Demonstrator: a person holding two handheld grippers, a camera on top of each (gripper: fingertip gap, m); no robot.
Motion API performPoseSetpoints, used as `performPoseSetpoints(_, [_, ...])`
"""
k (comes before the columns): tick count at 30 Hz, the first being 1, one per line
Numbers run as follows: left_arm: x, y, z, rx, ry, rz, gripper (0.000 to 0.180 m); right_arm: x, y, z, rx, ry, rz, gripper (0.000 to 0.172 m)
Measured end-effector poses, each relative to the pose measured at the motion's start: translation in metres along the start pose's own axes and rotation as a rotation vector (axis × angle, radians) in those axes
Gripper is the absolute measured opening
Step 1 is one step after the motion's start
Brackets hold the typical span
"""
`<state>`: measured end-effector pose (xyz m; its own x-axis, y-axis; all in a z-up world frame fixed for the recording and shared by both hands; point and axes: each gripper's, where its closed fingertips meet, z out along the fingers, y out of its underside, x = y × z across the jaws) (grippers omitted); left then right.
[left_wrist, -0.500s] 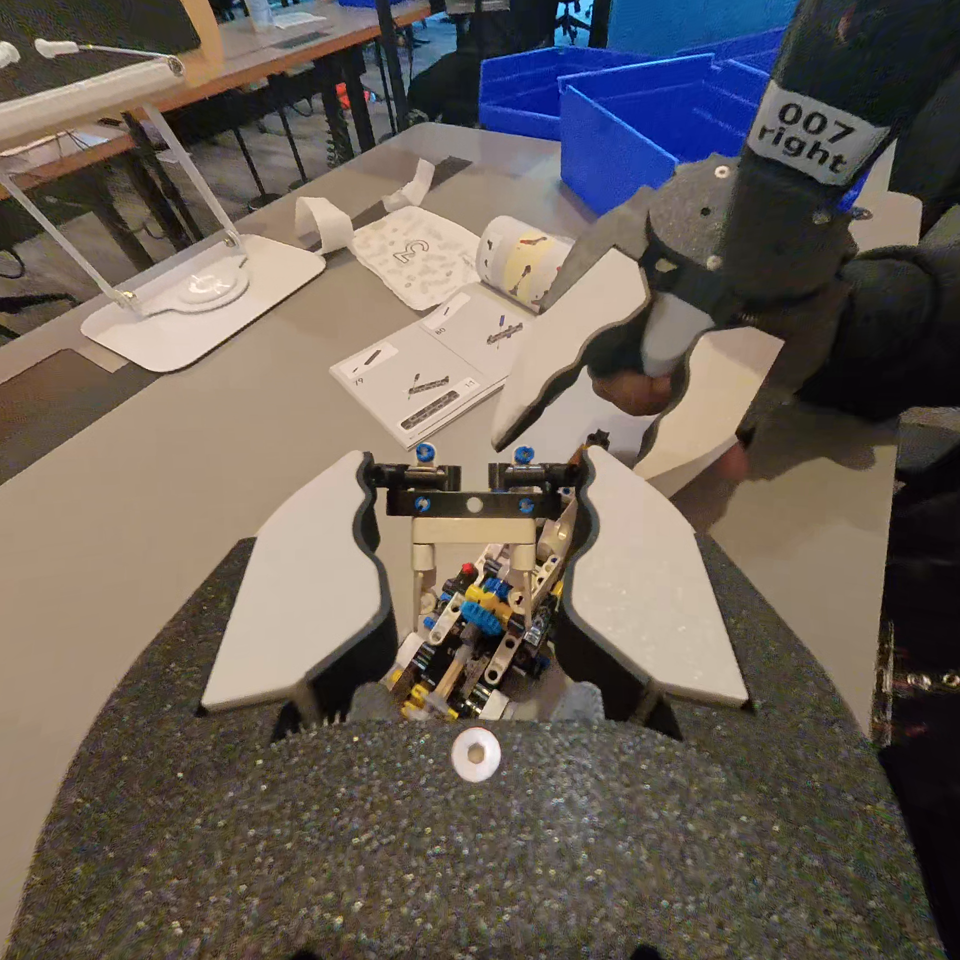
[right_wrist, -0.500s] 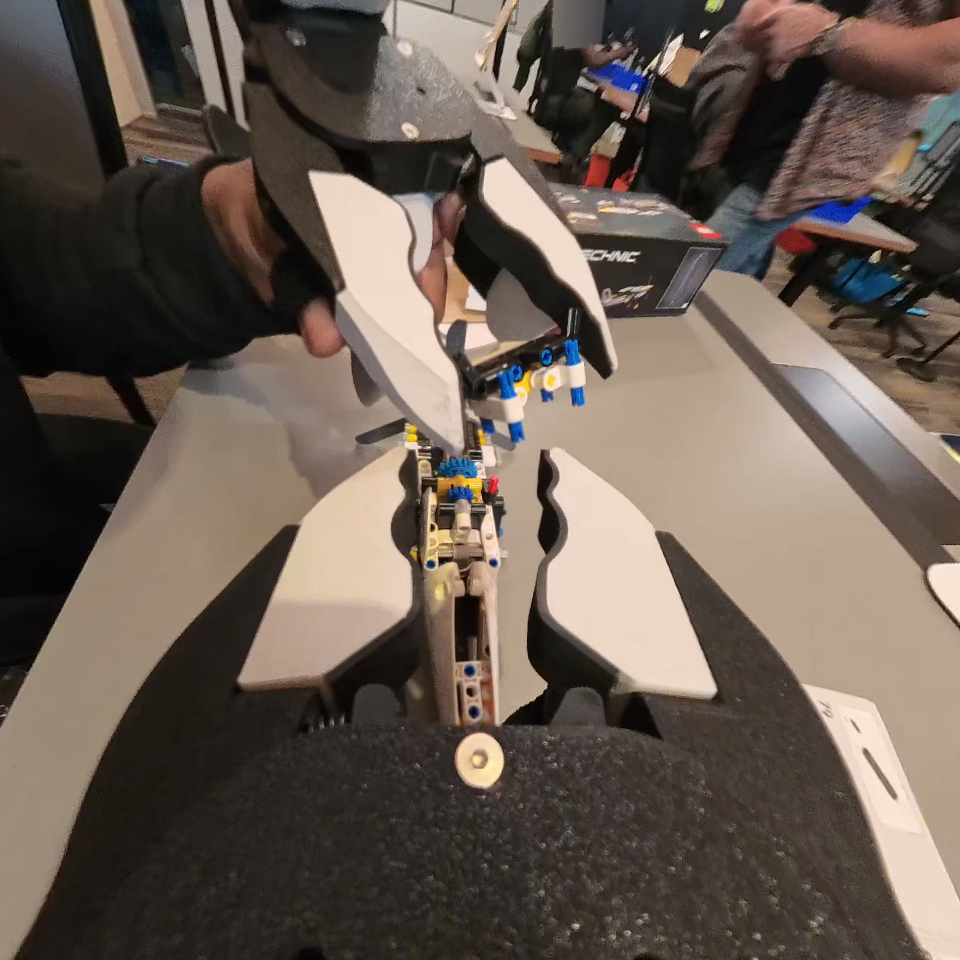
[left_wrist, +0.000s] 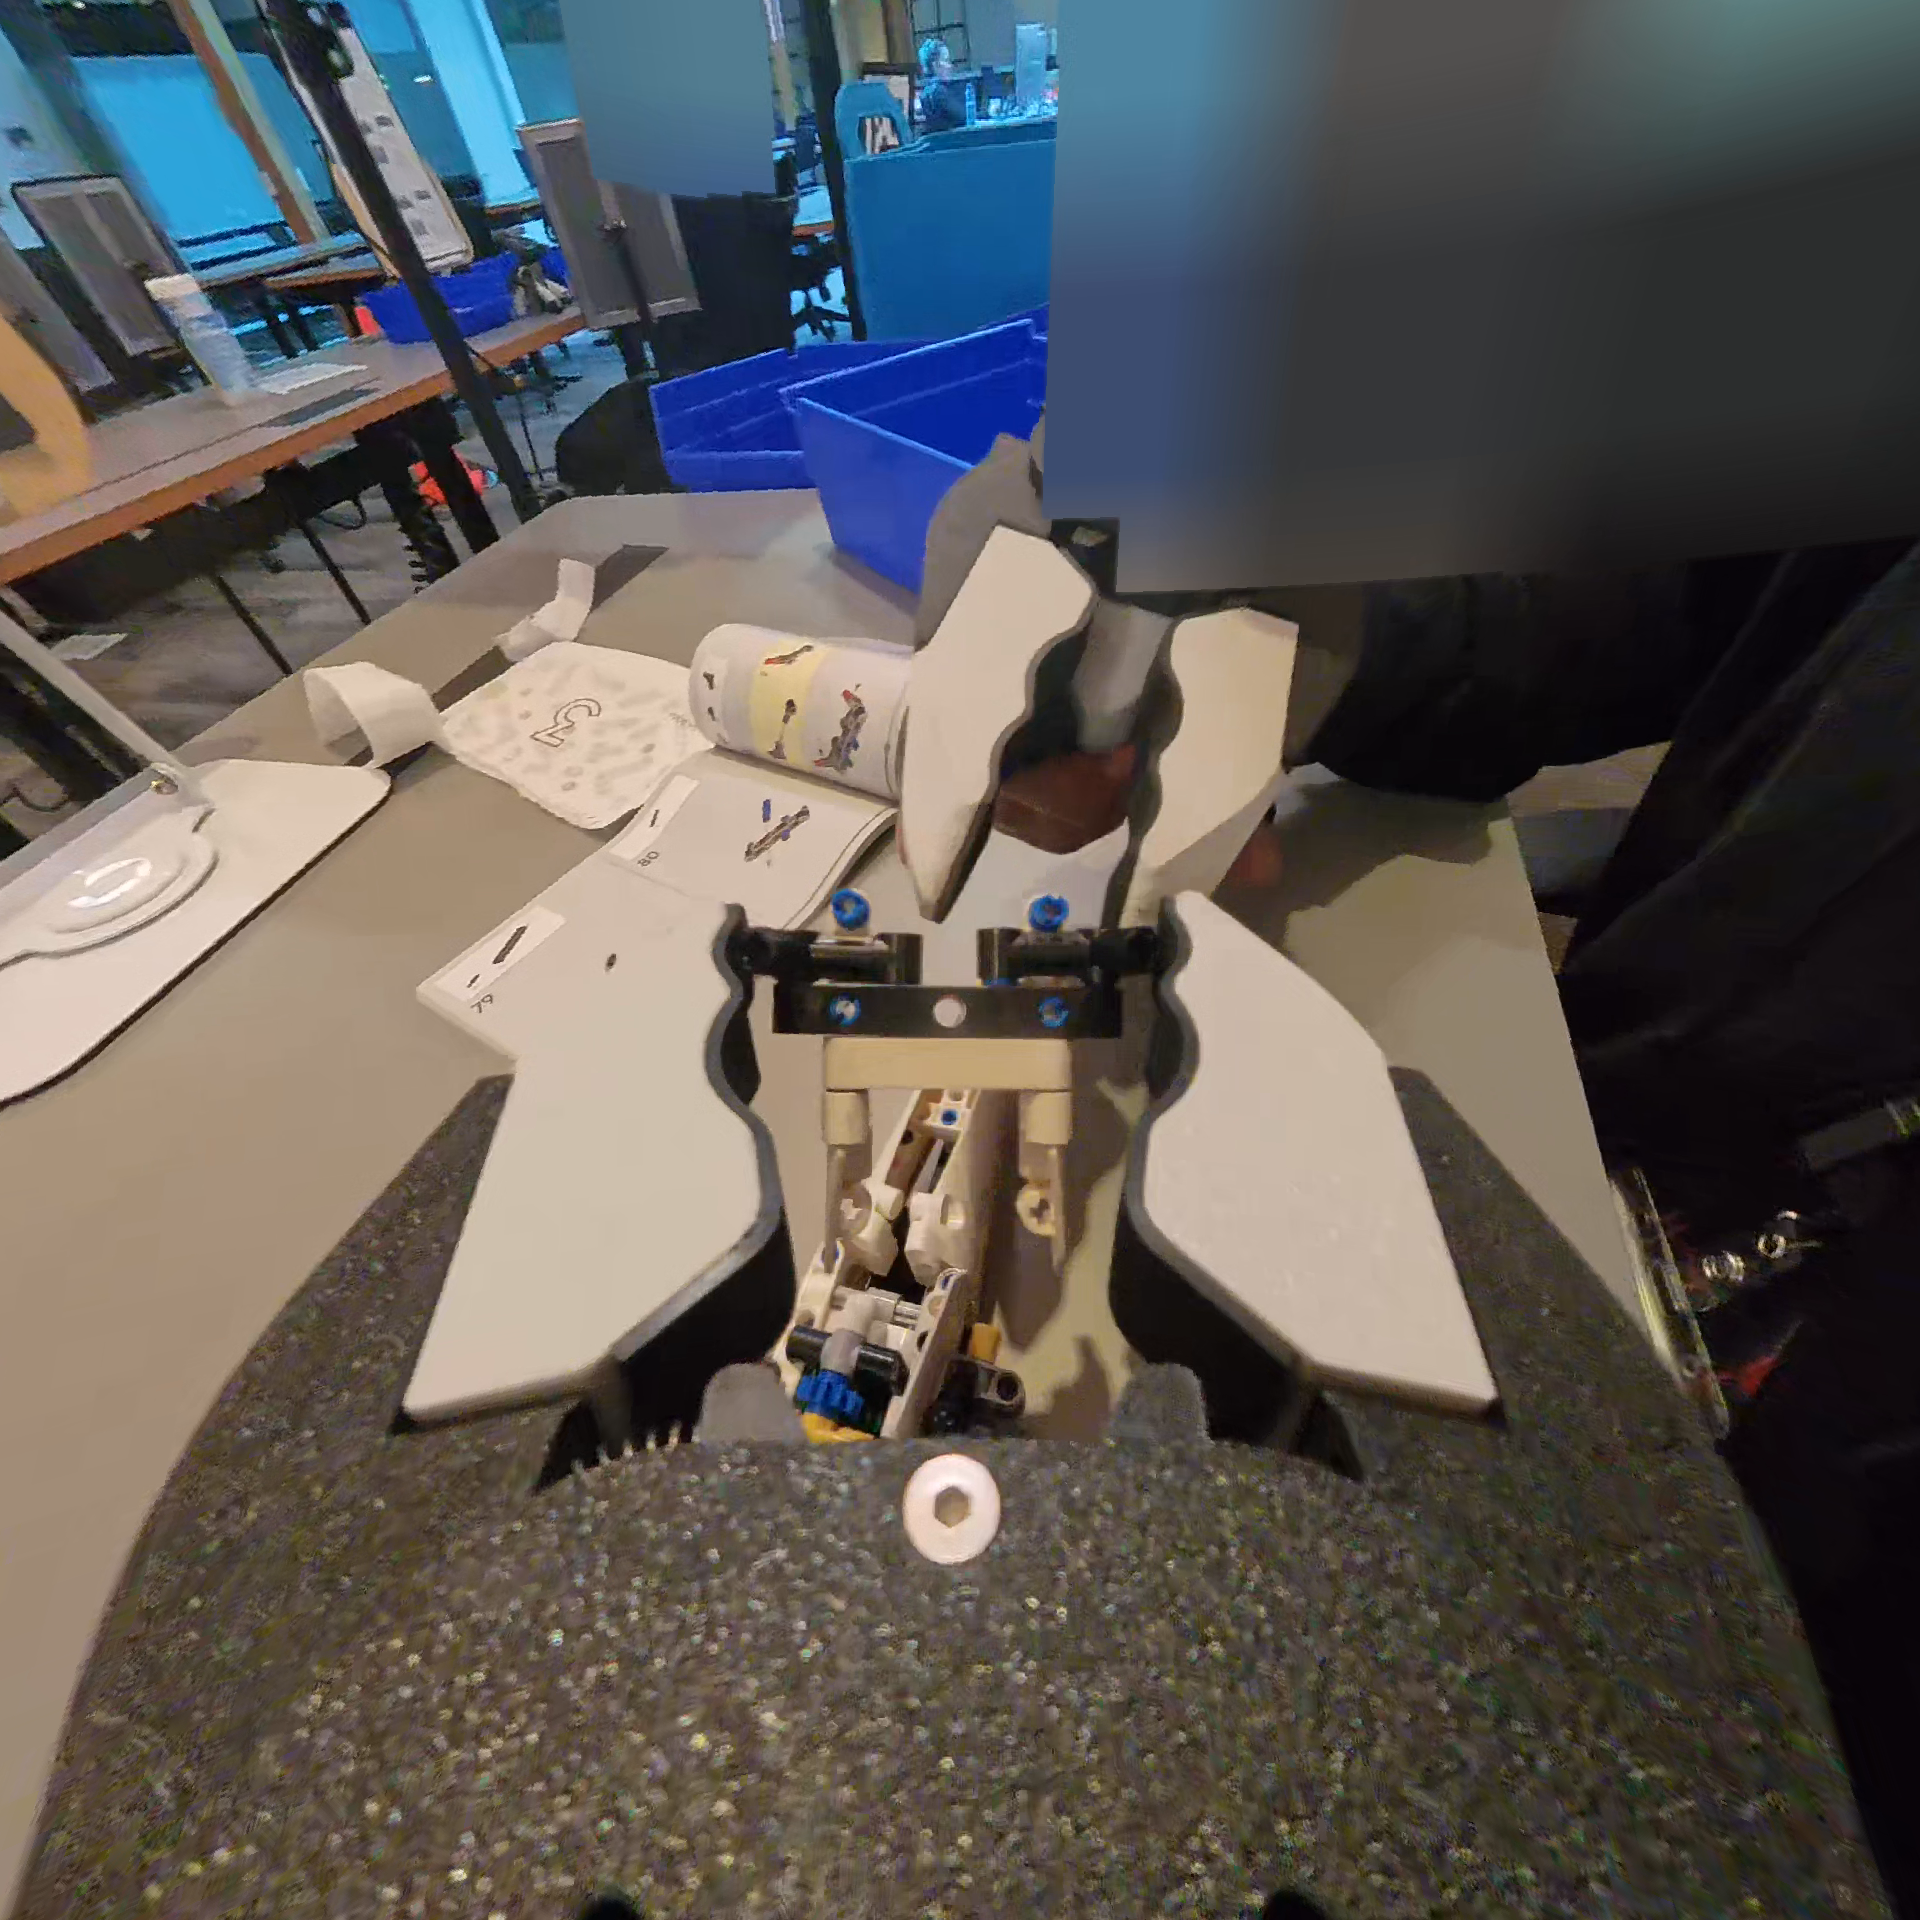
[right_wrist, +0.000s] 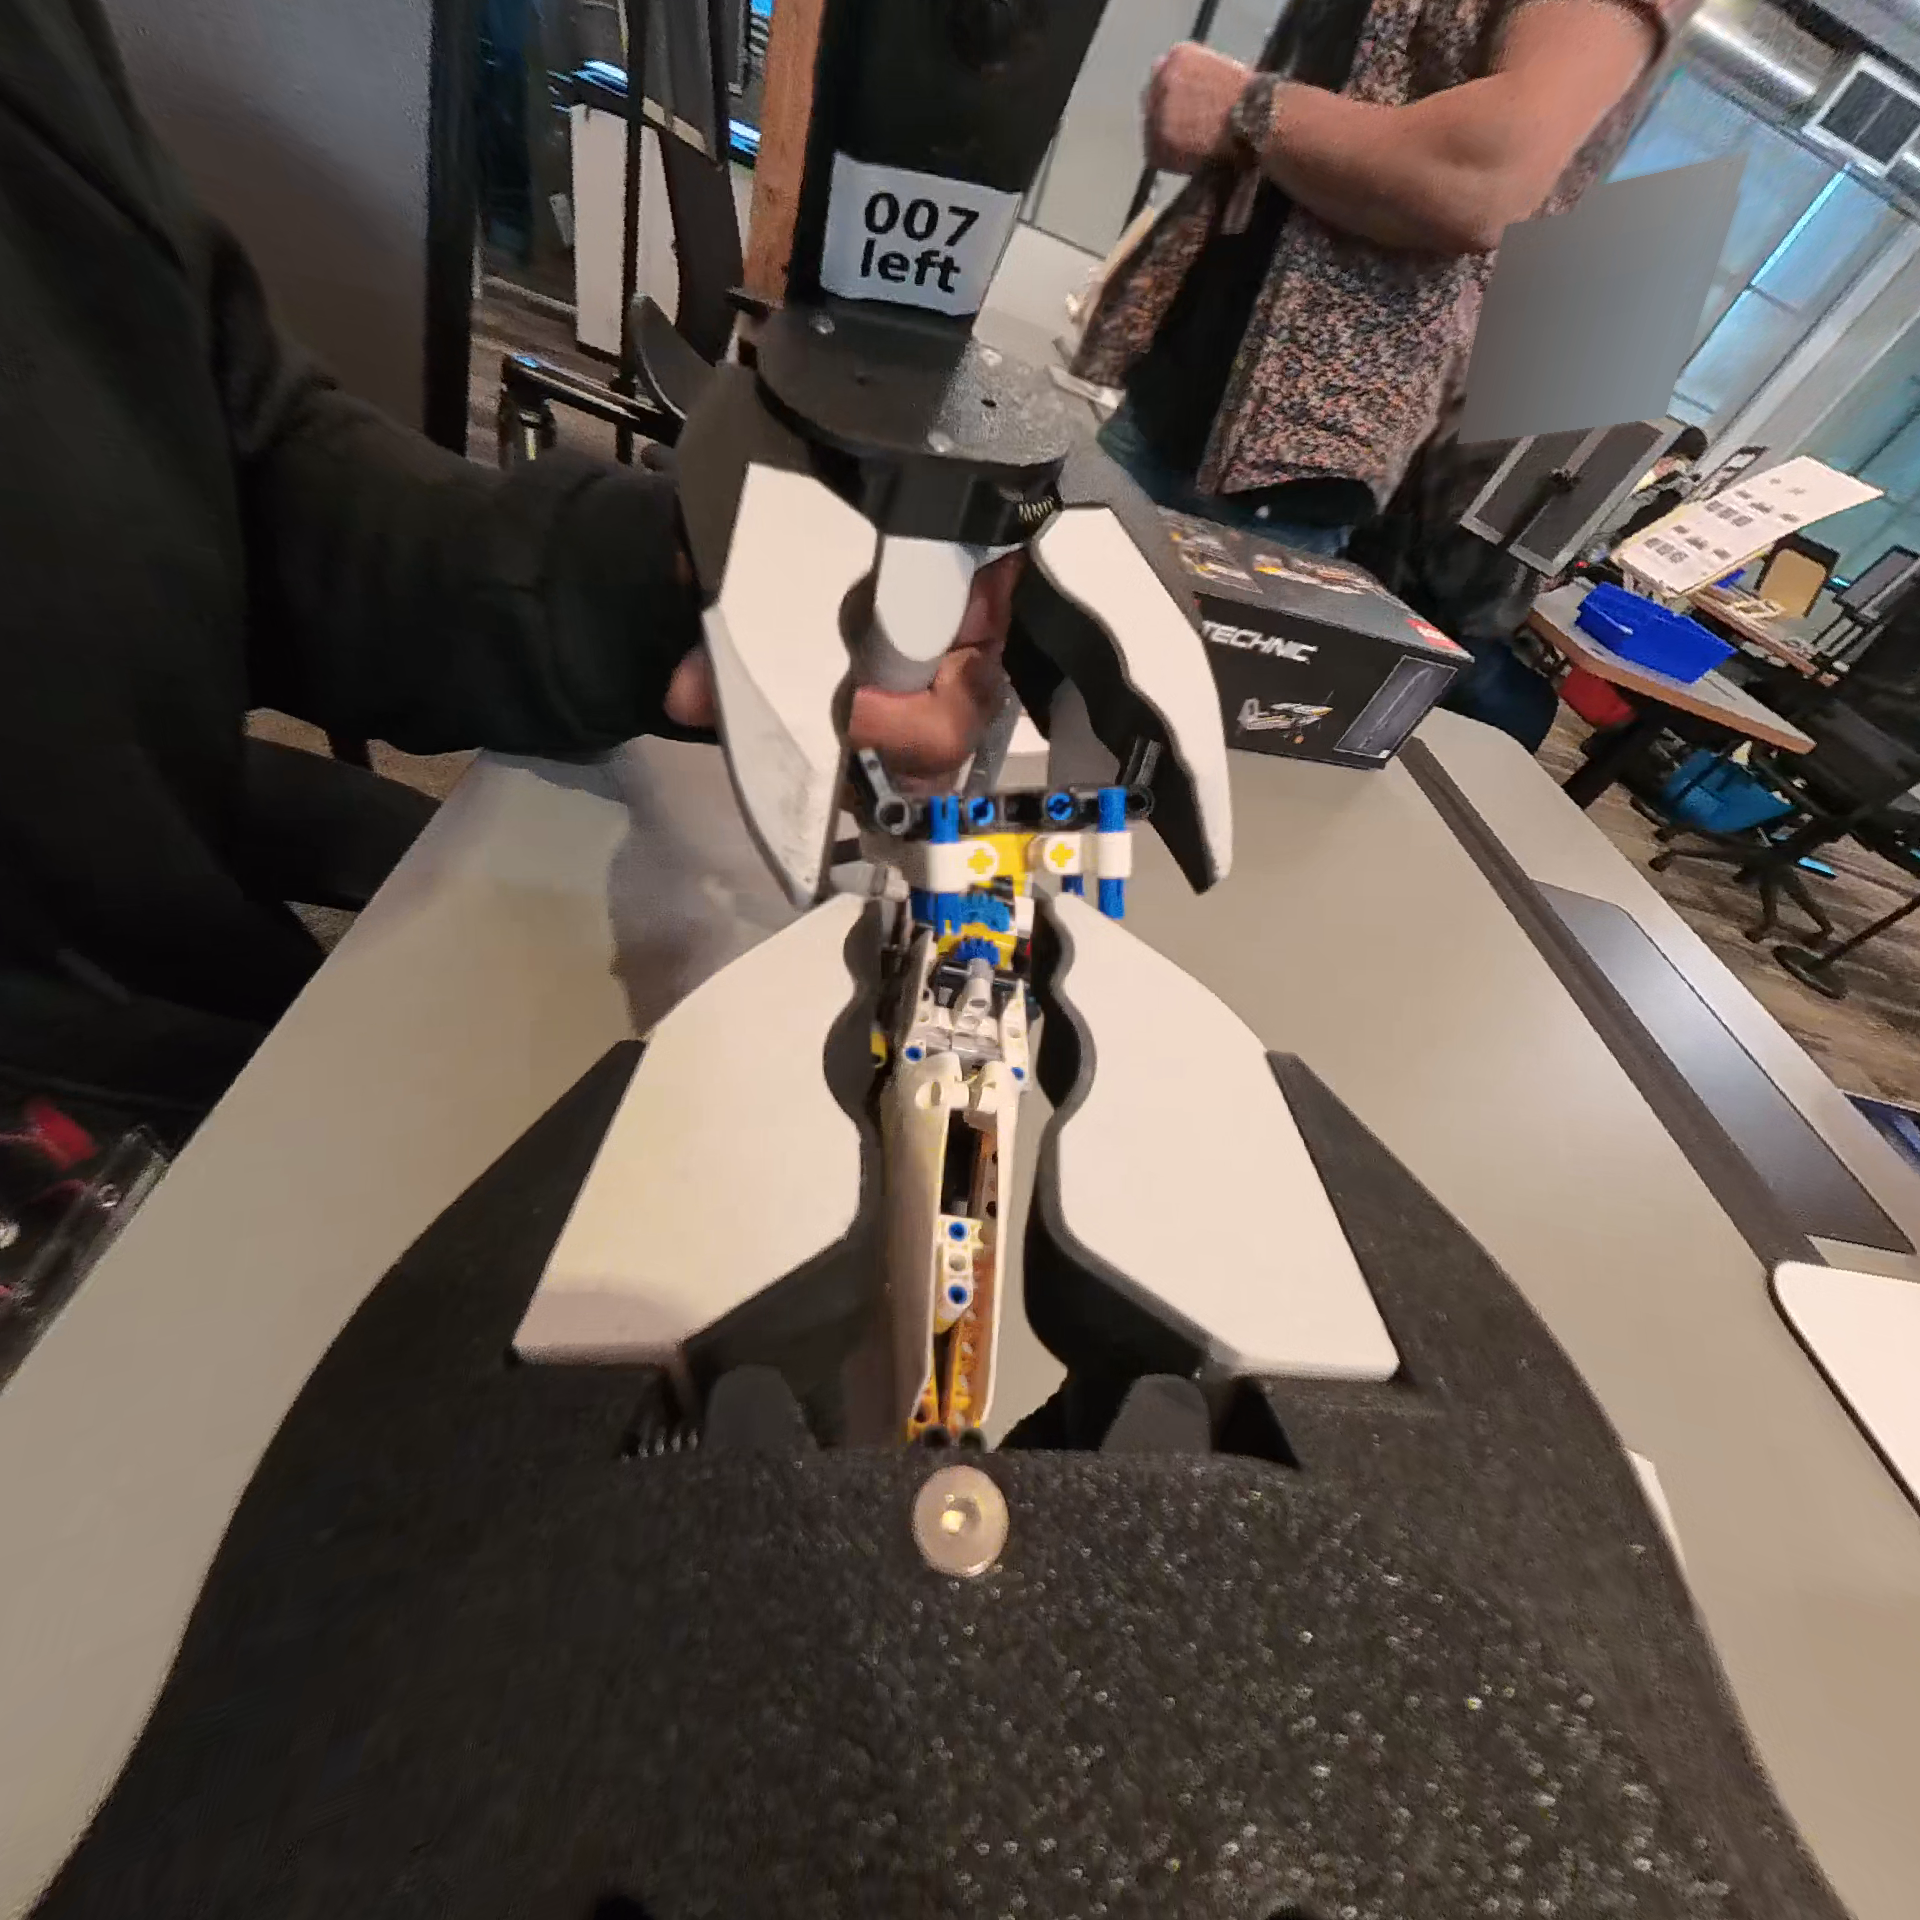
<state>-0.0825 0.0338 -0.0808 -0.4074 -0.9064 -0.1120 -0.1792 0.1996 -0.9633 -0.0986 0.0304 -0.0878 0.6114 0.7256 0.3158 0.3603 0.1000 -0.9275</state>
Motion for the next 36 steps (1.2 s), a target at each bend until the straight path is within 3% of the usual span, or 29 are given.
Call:
performPoseSetpoints(4, [0.007, 0.004, 0.007, -0.030, 0.027, 0.050, 0.075, -0.007, 0.004, -0.003, -0.018, -0.036, -0.025, 0.020])
performPoseSetpoints(6, [0.007, 0.005, 0.009, -0.034, 0.030, 0.054, 0.076, -0.008, 0.004, -0.005, -0.013, -0.040, -0.033, 0.007])
performPoseSetpoints(16, [0.010, 0.006, 0.017, -0.016, 0.057, 0.040, 0.076, -0.007, 0.000, -0.016, 0.078, -0.050, 0.038, 0.007])
performPoseSetpoints(26, [0.006, 0.010, 0.021, -0.011, -0.005, 0.033, 0.076, 0.002, -0.005, -0.030, 0.203, -0.034, 0.203, 0.007])
performPoseSetpoints(31, [-0.005, 0.007, 0.020, 0.012, -0.177, 0.029, 0.075, 0.019, -0.008, -0.043, 0.316, 0.026, 0.367, 0.007])
performPoseSetpoints(36, [-0.019, 0.006, 0.021, -0.027, -0.489, 0.224, 0.064, 0.032, 0.003, -0.046, 0.396, 0.110, 0.624, 0.007])
